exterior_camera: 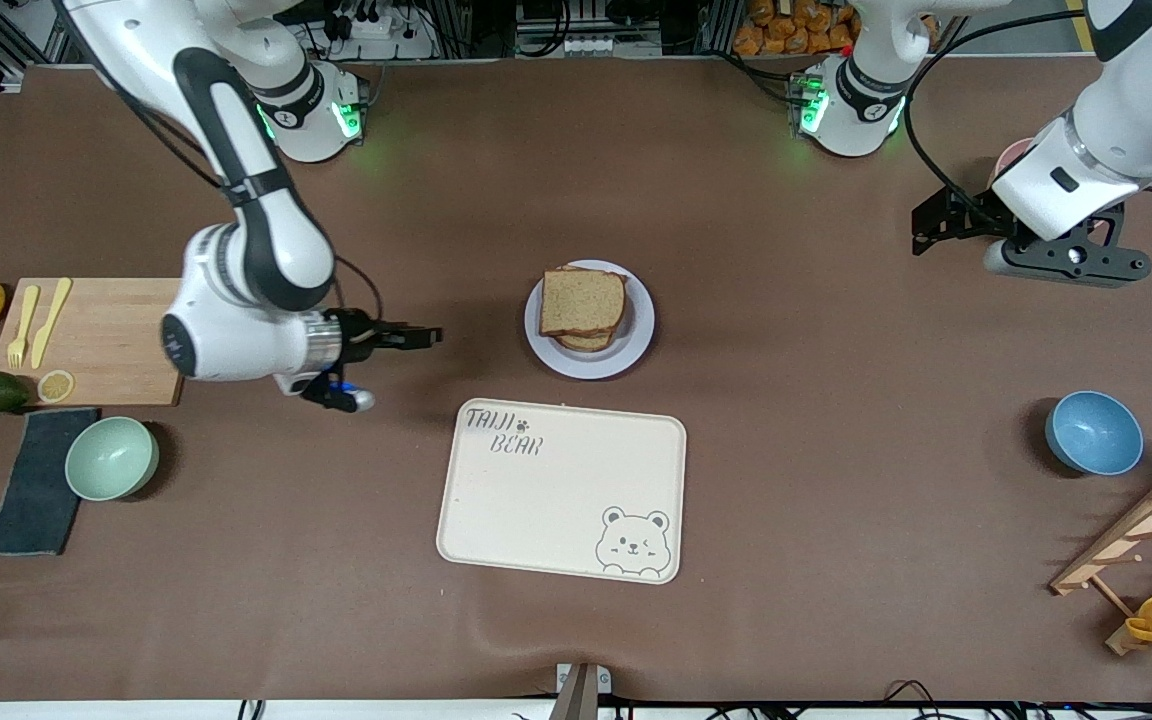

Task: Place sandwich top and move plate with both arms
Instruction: 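Withdraw the right gripper while the left gripper moves toward the plate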

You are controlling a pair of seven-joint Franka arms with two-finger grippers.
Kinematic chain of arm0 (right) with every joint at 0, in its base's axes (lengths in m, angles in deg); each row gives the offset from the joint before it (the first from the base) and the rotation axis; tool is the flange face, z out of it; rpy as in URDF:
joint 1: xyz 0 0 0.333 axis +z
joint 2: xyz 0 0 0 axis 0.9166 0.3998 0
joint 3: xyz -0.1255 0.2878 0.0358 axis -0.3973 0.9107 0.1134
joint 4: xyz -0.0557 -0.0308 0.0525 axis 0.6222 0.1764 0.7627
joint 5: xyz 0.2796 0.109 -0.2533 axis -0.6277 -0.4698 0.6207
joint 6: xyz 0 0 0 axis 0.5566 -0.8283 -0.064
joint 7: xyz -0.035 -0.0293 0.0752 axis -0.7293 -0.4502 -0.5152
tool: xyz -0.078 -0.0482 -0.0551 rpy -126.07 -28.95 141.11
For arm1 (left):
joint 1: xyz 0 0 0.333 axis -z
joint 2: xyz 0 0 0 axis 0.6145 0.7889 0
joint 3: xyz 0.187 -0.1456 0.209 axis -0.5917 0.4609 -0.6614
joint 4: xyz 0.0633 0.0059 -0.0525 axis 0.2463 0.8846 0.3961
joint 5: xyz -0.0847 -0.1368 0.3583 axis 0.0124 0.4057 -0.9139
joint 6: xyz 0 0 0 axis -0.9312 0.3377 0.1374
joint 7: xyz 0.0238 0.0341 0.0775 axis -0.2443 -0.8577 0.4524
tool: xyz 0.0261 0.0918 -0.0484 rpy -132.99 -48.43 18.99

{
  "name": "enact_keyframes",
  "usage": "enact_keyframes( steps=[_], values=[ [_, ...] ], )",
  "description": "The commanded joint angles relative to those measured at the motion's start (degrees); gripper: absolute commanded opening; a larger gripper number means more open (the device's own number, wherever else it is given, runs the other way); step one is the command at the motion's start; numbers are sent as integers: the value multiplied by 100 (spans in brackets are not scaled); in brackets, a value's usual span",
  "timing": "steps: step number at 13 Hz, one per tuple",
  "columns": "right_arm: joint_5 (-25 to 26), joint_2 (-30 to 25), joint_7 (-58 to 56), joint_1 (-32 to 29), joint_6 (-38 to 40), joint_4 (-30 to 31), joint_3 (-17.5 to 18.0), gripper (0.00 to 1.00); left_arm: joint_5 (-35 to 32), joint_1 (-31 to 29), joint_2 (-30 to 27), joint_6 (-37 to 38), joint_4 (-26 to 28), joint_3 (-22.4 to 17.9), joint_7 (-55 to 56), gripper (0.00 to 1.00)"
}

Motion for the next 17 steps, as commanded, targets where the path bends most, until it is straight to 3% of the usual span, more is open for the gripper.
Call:
enact_keyframes(
  steps=[1,3,5,6,9,11,13,15,17],
  values=[
    [978,-10,127,-612,639,-437,27,100,77,-41,8,-11,62,31,19,100],
    [1733,-44,74,-991,1211,-815,27,100,261,-49,96,-11,62,31,19,100],
    [2359,-62,-74,-1526,1606,-1228,324,100,367,-41,201,-37,88,31,19,100],
    [2422,-62,-180,-1843,1870,-1439,517,100,445,-49,236,-54,106,31,11,100],
    [2773,-158,-190,-2082,2460,-2124,598,100,612,-49,403,-72,123,31,-77,100],
    [2888,-185,-181,-2486,2960,-2642,1018,100,867,-154,518,-72,132,31,-296,100],
    [2915,-290,-146,-2453,3365,-3100,1055,100,1183,-234,737,-72,123,31,-629,100],
    [2924,-920,-199,-2470,3358,-3128,1073,100,1351,-269,921,-72,132,31,-946,100],
    [3291,-1343,-164,-2435,3332,-3128,1160,100,1544,-322,1080,-72,184,31,-1306,100]
  ],
)
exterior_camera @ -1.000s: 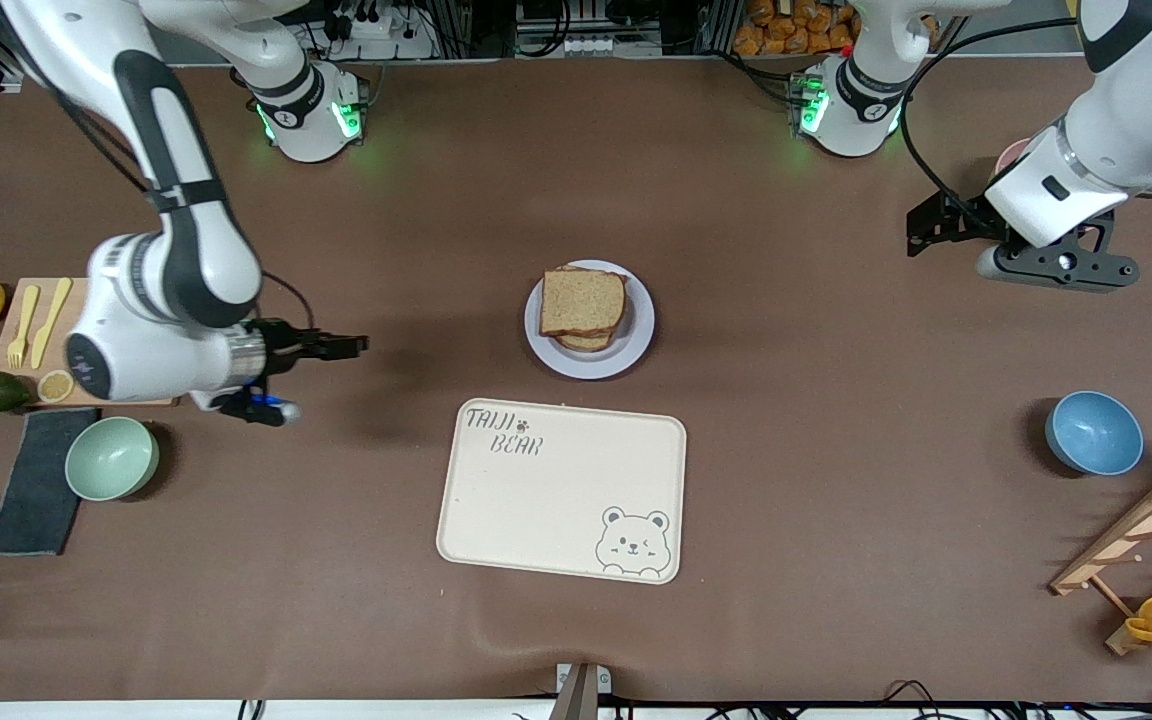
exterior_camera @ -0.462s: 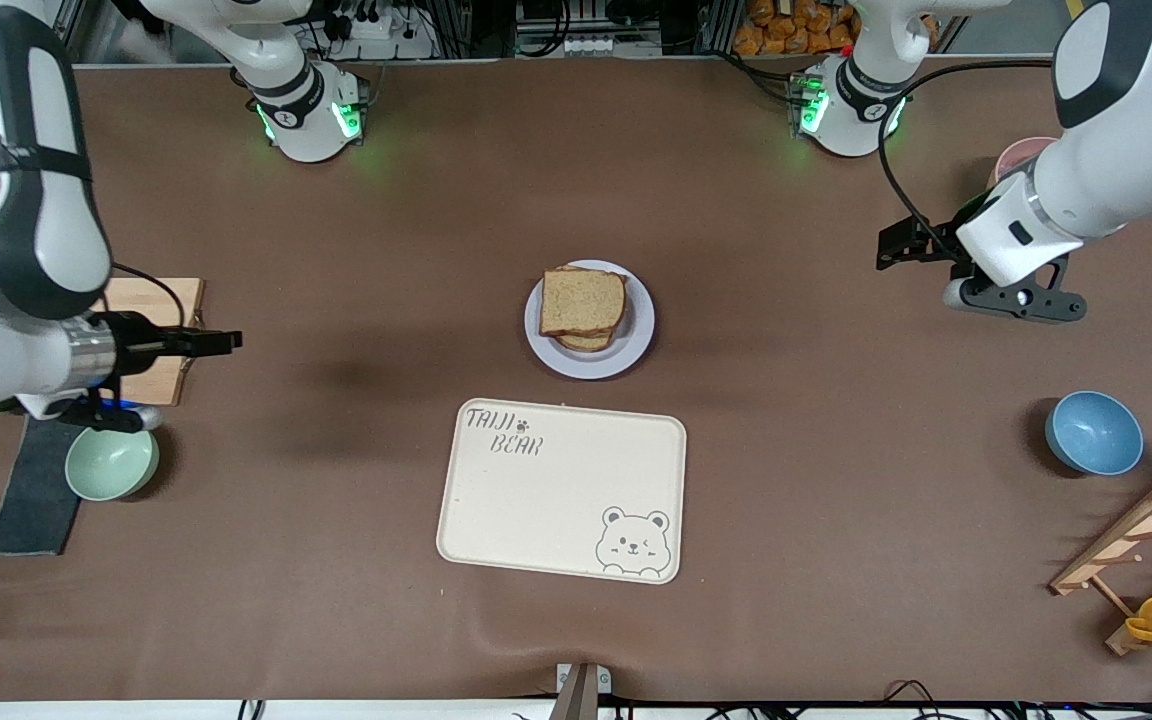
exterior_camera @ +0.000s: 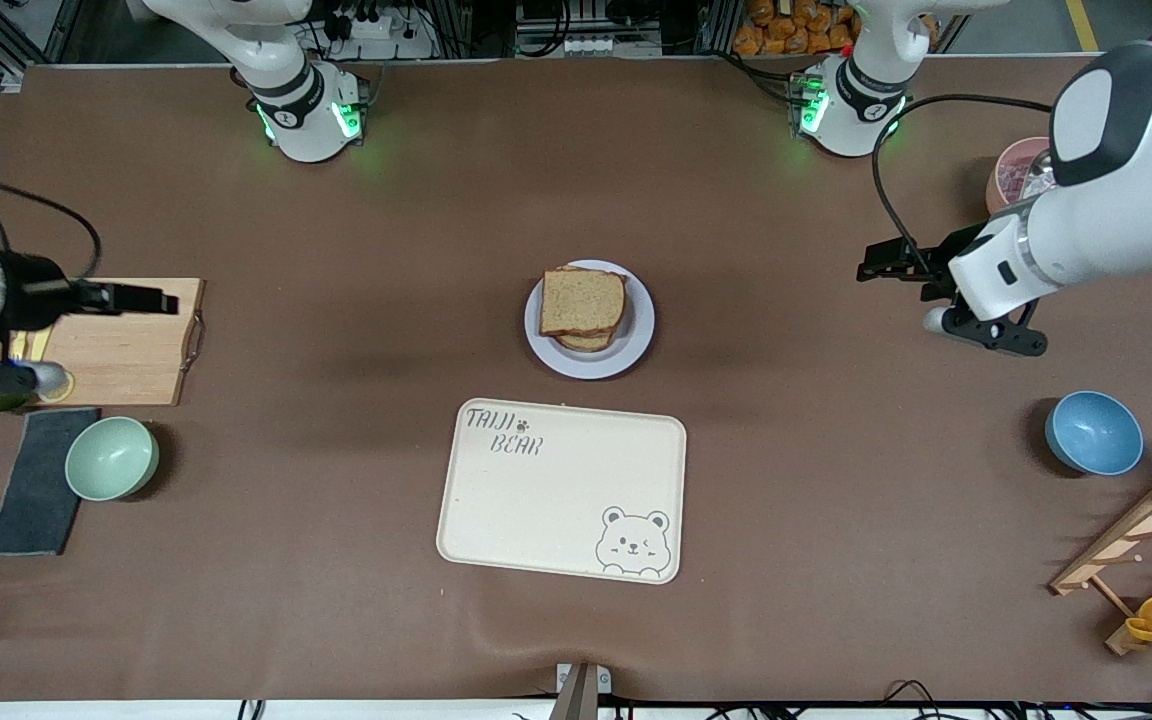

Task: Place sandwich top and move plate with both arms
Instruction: 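Withdraw the right gripper while the left gripper moves toward the plate, then reach the left gripper to the plate rim and grasp it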

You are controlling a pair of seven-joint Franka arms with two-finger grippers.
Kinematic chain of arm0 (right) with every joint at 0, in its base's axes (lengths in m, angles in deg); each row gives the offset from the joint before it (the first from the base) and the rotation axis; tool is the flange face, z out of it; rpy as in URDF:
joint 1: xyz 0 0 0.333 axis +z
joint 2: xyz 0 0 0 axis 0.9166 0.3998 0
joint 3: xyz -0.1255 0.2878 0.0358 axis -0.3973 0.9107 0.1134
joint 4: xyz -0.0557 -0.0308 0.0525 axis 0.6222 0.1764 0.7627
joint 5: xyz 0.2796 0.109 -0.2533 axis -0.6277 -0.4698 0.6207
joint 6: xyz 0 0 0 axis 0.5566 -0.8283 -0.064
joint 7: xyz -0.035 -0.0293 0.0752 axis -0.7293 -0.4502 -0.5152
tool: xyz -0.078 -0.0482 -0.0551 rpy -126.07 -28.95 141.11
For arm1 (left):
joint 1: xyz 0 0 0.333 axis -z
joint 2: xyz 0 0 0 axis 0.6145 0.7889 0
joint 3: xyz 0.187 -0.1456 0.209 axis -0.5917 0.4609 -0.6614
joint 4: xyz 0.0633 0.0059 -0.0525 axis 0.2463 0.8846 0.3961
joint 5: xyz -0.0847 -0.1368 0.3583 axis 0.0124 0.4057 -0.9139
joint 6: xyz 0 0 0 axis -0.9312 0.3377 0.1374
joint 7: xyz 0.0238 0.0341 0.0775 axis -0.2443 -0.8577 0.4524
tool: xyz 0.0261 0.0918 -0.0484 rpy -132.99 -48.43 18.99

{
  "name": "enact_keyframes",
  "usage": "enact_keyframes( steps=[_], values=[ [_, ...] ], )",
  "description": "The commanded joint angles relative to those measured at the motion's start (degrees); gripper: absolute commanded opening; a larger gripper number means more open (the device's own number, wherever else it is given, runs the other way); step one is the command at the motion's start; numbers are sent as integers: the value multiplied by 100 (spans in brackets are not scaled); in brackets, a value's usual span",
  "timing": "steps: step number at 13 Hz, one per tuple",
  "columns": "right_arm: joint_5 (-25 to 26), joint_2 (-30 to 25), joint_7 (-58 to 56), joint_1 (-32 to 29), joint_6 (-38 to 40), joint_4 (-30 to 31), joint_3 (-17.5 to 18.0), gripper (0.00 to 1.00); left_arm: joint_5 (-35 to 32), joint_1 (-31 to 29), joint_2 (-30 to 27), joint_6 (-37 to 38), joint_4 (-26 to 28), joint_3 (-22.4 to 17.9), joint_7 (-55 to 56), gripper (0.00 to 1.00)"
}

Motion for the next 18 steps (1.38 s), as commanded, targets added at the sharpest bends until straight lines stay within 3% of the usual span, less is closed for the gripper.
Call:
enact_keyframes(
  steps=[1,4,9,13,15,18],
  values=[
    [525,-668,47,-101,-13,126,309,100,412,-112,230,-41,41,33,-543,100],
    [729,-993,47,-109,-92,152,363,100,895,-173,634,-41,85,33,-1193,100],
    [931,-1363,178,-171,-321,204,706,100,1809,-86,959,-743,708,50,-2291,100],
    [931,-1363,100,-162,-426,205,715,100,2108,-6,1338,-962,761,348,-2373,100],
    [931,-1363,100,-162,-435,213,715,100,2302,64,1356,-1610,1076,603,-2373,100],
    [931,-1346,100,-162,-488,222,715,100,2994,265,1671,-1956,1184,622,-2373,100]
  ],
)
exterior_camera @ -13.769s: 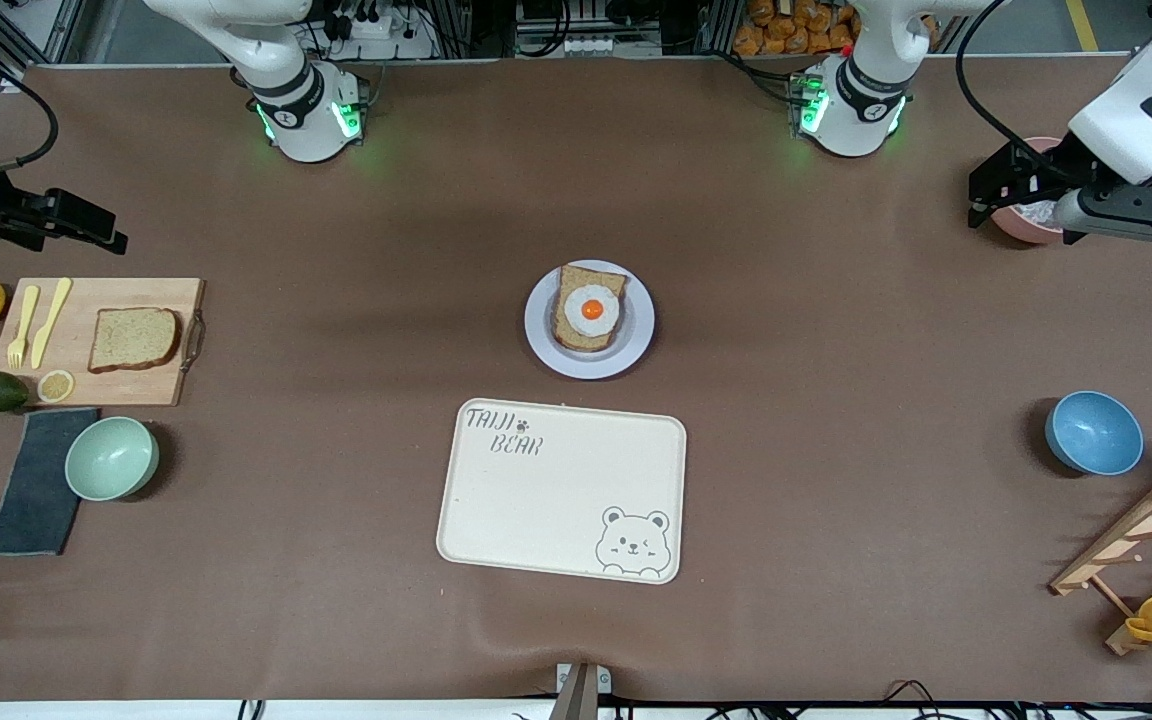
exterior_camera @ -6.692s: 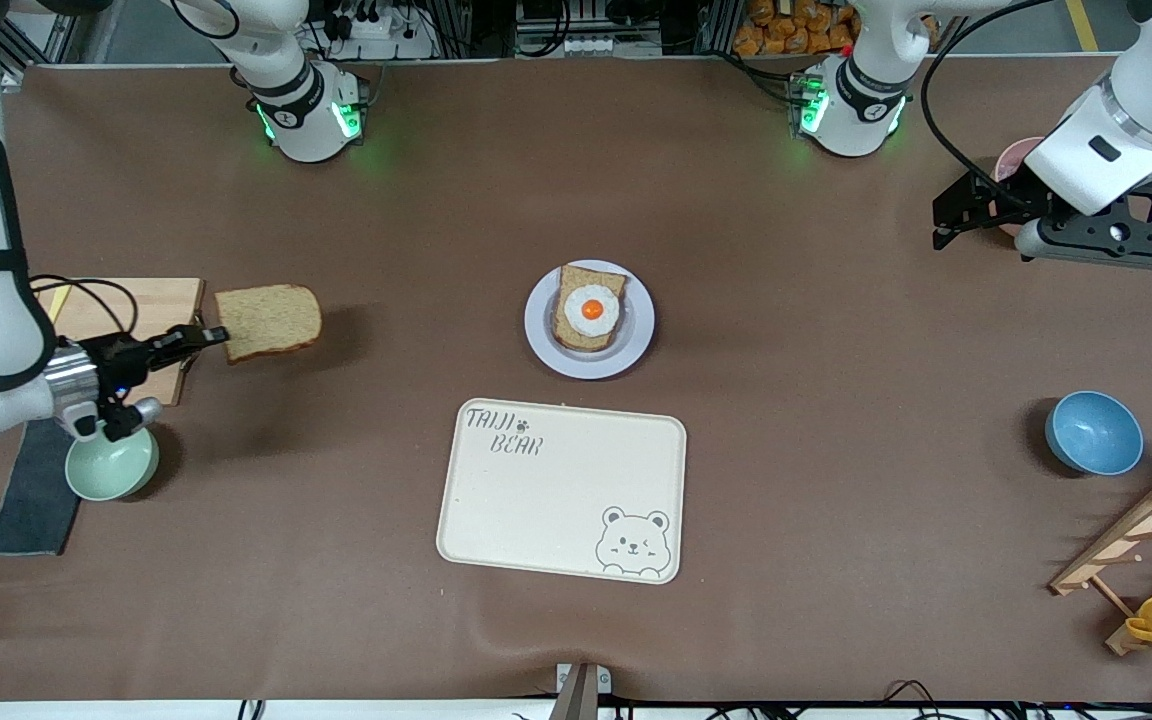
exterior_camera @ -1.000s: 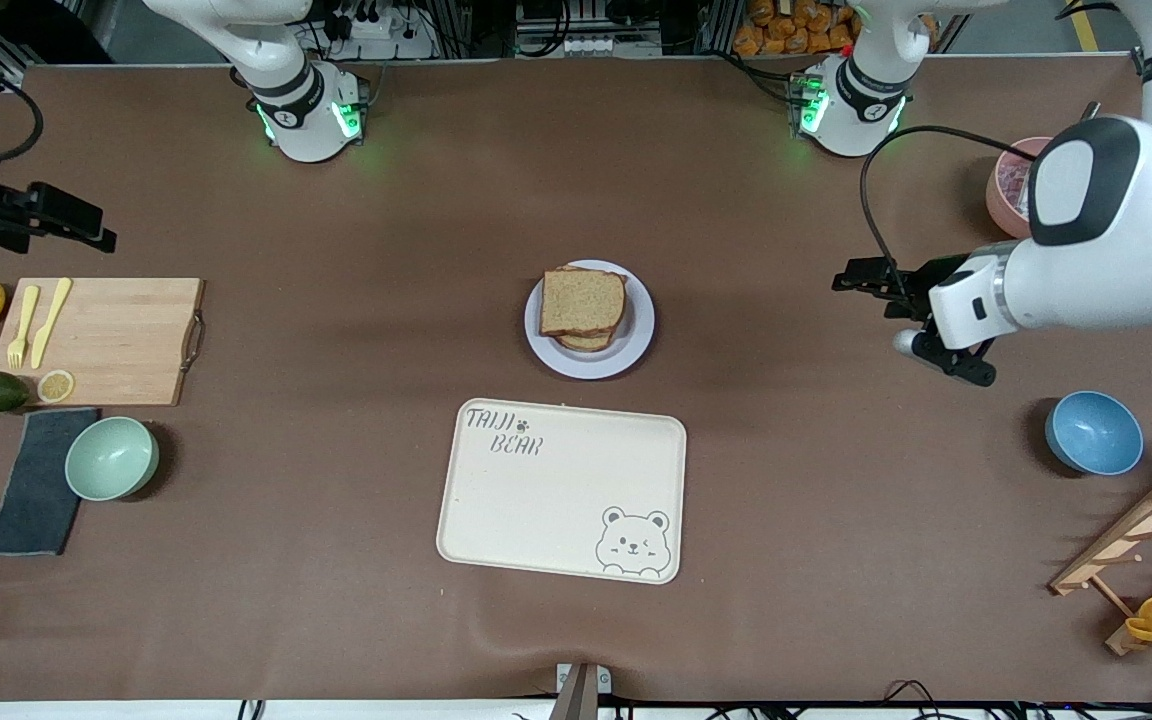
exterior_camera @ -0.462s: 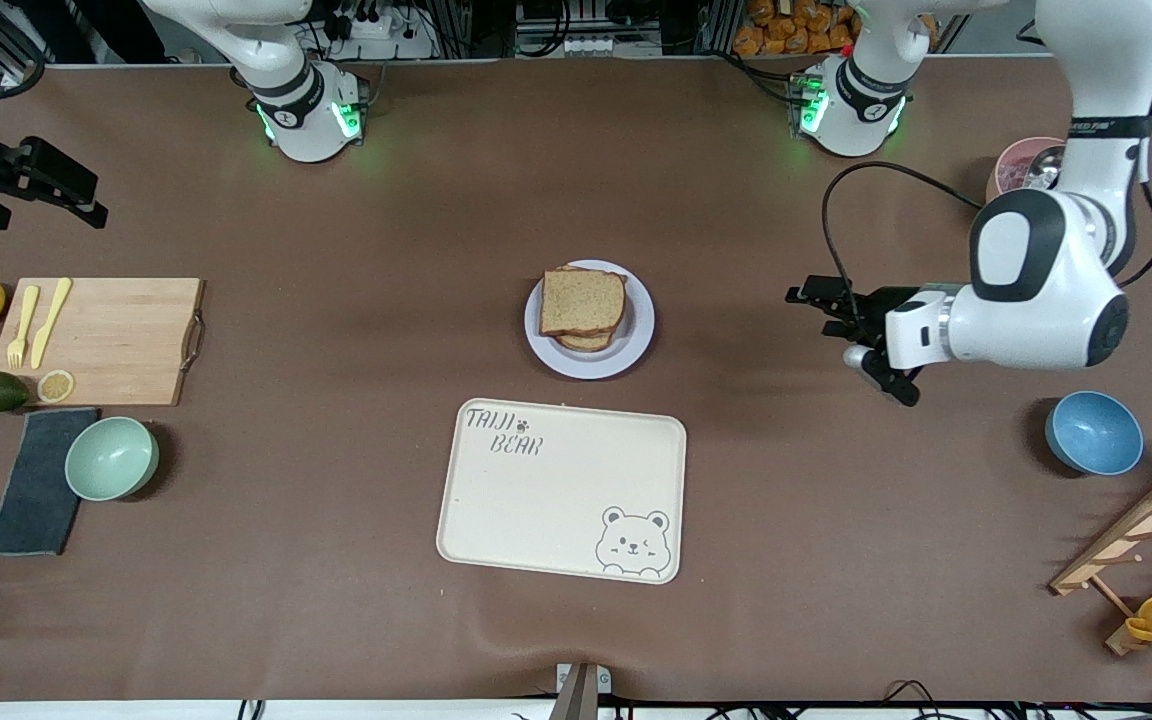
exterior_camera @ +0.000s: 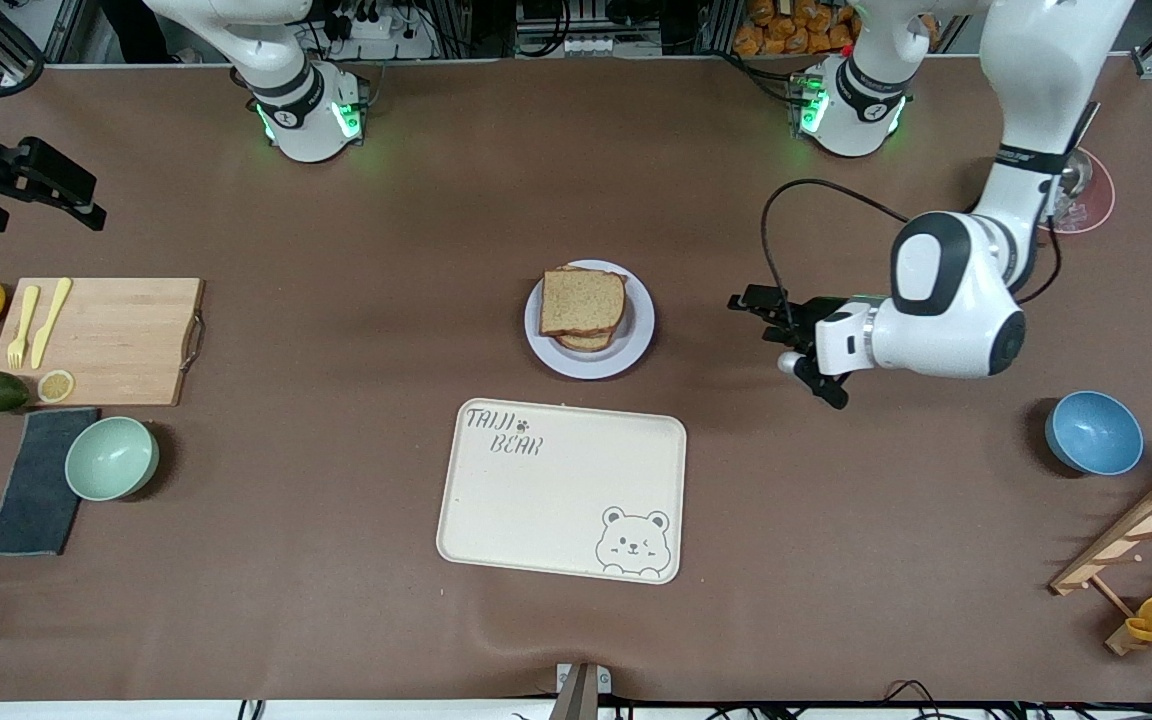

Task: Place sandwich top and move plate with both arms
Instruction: 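Reach the left gripper to the plate rim and grasp it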

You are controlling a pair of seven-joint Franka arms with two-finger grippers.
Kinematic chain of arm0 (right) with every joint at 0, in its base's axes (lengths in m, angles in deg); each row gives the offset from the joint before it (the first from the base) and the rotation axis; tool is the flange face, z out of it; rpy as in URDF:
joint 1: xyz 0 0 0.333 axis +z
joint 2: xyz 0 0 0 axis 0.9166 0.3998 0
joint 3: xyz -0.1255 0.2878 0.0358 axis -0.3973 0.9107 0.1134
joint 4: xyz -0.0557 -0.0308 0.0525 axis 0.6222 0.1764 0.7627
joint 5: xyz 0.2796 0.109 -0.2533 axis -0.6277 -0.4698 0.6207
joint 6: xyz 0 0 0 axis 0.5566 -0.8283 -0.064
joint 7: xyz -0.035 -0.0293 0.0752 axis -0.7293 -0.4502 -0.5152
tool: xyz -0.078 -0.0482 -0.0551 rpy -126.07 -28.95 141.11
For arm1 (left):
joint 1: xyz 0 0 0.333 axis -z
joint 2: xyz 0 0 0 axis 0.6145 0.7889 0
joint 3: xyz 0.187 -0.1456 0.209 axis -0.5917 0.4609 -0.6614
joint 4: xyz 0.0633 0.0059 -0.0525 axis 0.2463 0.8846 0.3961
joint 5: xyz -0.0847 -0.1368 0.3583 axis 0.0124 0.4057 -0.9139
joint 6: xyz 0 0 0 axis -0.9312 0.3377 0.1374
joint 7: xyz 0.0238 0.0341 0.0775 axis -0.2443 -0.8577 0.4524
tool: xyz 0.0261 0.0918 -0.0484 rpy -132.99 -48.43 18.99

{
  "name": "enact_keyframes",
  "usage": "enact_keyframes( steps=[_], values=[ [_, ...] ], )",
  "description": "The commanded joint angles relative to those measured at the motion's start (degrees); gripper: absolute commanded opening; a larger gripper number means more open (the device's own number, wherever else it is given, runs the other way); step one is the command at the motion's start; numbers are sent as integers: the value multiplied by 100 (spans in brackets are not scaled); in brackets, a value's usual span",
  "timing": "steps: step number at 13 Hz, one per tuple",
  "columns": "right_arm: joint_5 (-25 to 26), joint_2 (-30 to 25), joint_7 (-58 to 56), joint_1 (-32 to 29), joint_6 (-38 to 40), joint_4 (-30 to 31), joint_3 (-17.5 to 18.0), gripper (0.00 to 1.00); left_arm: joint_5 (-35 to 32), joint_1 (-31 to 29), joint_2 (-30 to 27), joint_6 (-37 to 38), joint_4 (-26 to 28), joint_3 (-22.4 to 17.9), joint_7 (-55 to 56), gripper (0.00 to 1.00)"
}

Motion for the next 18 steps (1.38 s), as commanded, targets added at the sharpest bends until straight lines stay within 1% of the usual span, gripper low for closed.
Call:
enact_keyframes(
  steps=[1,2,3,6,9,12,18],
  values=[
    [99,-125,-12,-151,-106,171,137,100,848,155,344,-215,70,2,-94,100],
    [99,-117,-12,-151,-106,171,137,100,991,312,441,-294,70,2,-94,100],
    [99,-117,-12,-151,-106,180,137,100,1010,409,459,-469,96,2,-94,100],
    [99,-117,-12,-151,-80,180,137,100,1036,577,670,-689,97,2,-94,100],
    [99,-117,-12,-151,-79,206,137,100,1369,735,925,-892,70,2,-103,100],
    [99,-117,-12,-151,-79,215,137,100,1791,1077,1136,-1401,35,2,-155,100],
    [99,-108,-12,-151,-79,224,137,100,1862,1175,1374,-1420,70,2,-182,100]
  ],
)
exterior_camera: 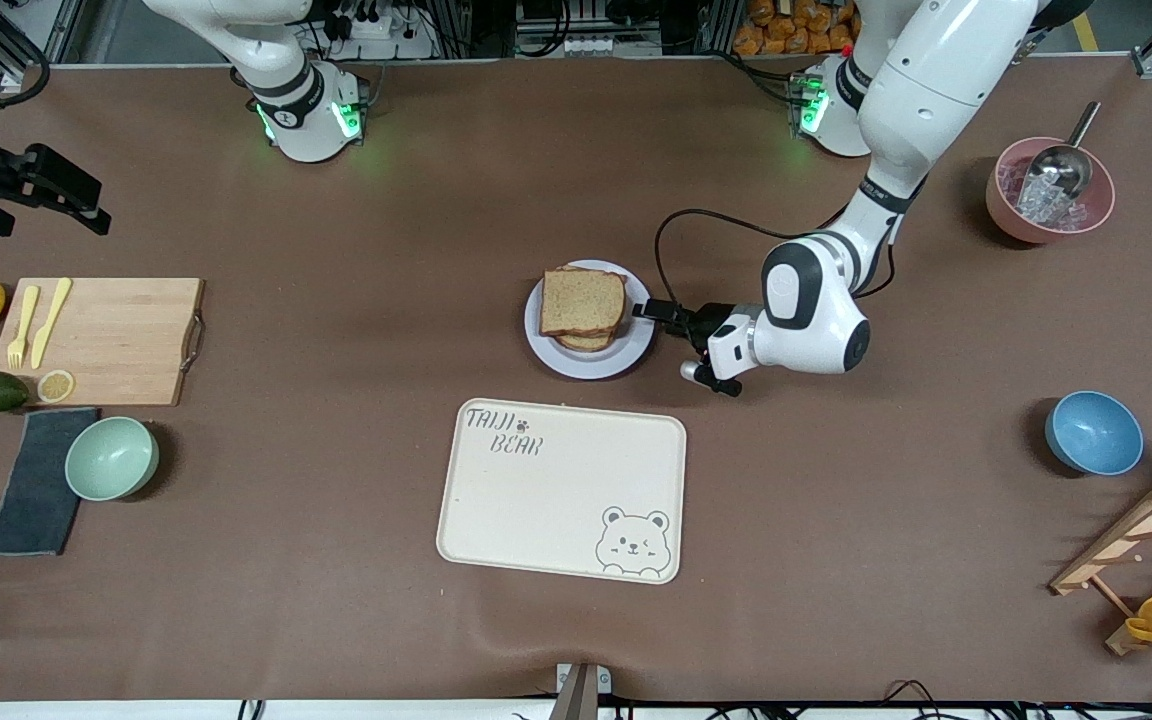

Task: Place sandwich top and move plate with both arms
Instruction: 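Reach the left gripper to the plate rim and grasp it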

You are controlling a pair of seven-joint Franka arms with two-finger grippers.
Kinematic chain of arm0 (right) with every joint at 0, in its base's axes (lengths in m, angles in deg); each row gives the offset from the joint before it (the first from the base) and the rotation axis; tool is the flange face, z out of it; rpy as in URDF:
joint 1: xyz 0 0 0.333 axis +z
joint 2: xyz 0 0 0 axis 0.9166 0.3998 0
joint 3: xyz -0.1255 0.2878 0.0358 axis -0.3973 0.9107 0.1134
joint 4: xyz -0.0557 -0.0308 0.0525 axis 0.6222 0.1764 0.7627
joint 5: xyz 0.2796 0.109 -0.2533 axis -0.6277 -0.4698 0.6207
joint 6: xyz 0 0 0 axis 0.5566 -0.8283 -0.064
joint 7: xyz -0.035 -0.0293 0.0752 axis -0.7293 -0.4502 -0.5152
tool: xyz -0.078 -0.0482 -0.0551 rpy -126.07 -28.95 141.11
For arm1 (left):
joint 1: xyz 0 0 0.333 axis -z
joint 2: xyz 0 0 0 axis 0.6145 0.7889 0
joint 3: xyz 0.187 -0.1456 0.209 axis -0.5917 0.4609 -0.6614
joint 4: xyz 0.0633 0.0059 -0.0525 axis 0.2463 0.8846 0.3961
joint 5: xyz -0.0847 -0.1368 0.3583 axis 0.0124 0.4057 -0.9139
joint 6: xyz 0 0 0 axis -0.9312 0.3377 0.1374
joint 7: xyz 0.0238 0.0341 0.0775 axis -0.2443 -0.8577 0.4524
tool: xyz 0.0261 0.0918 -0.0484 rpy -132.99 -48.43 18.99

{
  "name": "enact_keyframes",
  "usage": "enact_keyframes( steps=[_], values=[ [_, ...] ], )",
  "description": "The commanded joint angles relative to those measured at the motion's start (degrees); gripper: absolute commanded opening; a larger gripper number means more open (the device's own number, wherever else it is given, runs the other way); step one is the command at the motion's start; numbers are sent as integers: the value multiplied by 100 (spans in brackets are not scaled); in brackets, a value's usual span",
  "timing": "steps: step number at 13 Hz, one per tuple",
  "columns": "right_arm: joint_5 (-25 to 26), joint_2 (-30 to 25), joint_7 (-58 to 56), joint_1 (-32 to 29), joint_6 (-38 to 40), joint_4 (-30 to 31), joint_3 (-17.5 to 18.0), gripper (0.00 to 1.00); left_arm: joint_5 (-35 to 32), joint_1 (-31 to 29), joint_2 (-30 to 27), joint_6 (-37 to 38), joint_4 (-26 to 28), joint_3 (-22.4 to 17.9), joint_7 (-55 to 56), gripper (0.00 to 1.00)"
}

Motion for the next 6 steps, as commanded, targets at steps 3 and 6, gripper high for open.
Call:
enact_keyframes(
  steps=[3,6],
  values=[
    [99,-108,-12,-142,-42,148,136,100,517,148,141,-68,-39,-10,-146,100],
    [99,-108,-12,-142,-42,148,136,100,696,167,202,-68,-21,-10,-383,100]
  ],
)
